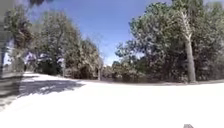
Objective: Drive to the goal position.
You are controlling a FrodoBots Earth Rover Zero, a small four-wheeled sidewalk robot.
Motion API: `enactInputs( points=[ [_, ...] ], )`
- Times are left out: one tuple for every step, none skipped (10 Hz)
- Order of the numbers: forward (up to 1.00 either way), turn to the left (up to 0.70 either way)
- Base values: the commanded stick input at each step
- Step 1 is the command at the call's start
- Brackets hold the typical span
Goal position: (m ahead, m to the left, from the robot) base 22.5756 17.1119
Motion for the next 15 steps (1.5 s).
enactInputs(
  points=[
    [0.70, 0.29],
    [0.70, 0.00],
    [0.70, 0.00],
    [0.70, 0.00],
    [0.70, 0.00],
    [0.70, 0.00],
    [0.70, 0.28],
    [0.70, 0.35],
    [0.70, 0.35],
    [0.70, 0.35],
    [0.70, 0.35],
    [0.70, 0.35],
    [0.70, 0.35],
    [0.70, 0.35],
    [0.70, 0.35]
  ],
)
